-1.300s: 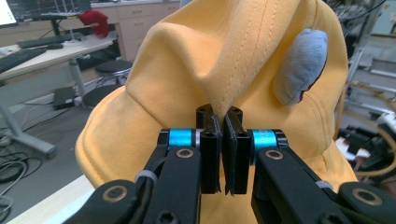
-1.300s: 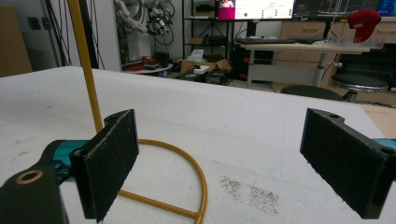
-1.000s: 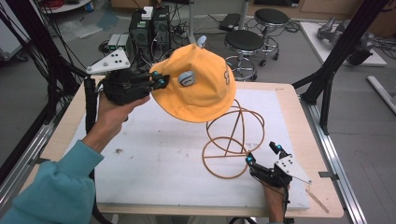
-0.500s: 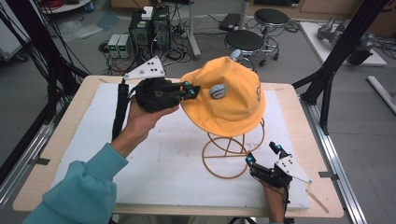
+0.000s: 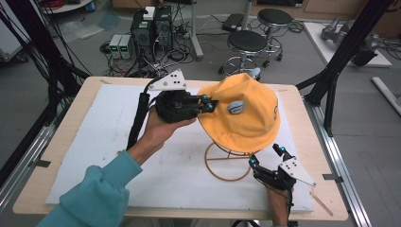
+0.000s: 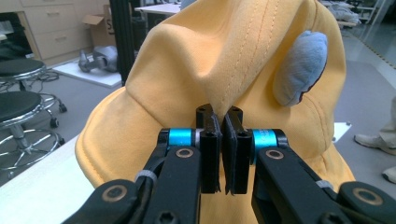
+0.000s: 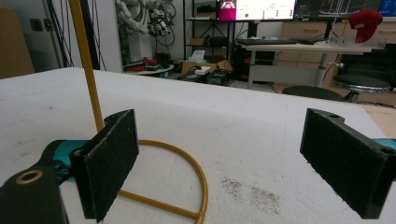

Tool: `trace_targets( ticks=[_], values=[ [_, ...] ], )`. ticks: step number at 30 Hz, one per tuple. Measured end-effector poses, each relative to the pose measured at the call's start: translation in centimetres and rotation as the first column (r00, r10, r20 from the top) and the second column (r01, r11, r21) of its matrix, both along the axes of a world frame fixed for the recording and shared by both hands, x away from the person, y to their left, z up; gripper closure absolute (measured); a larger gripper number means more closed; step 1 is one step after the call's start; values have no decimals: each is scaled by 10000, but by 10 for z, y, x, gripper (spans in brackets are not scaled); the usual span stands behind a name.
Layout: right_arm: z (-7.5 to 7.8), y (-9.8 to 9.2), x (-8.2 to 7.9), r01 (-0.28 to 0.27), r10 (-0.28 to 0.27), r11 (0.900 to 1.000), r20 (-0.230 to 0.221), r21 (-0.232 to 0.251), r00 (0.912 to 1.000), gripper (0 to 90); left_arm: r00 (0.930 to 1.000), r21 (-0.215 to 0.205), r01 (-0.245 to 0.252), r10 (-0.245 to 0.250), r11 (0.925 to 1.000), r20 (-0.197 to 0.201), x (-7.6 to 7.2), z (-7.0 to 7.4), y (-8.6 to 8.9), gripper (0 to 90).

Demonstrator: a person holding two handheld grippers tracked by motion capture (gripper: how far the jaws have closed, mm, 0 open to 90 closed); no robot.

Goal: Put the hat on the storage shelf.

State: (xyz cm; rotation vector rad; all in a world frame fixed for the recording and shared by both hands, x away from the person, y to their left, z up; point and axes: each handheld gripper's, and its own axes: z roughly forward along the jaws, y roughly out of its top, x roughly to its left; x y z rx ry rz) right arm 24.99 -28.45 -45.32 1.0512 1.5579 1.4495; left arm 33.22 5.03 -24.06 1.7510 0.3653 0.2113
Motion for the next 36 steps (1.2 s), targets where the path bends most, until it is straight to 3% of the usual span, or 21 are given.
trace_targets(
  ticks=[8,10,14,17,20,27,31,33,36],
  values=[
    [0,0,0,-2,2,10000,36,-32,10000,103,9987,206,280,-271,9994,-433,4,-16,-2,833],
    [0,0,0,7,-7,10000,25,-35,10000,104,9958,93,562,-554,9984,-725,5,-19,-2,759],
    [0,0,0,3,-3,10000,31,-25,10000,104,9942,178,344,-324,9992,-1027,6,-20,-3,487],
    [0,0,0,-5,5,10000,22,-12,10000,104,9980,312,-224,242,9993,-581,5,-20,-1,261],
    [0,0,0,-12,12,10000,28,-12,10000,104,9993,311,-188,198,9993,-317,4,-22,3,141],
    [0,0,0,-11,11,10000,-12,-24,10000,104,9997,482,-207,200,9986,155,2,-32,23,70],
    [0,0,0,2,-2,10000,-4,-79,10000,104,9965,713,-703,669,9950,496,-3,-43,47,70],
    [0,0,0,0,0,10000,8,-96,10000,104,9919,1173,-1002,899,9880,902,-7,-49,60,70],
    [0,0,0,-5,5,9999,34,-117,10000,104,9853,1424,-1435,1280,9793,1127,-12,-63,83,70]
  ],
)
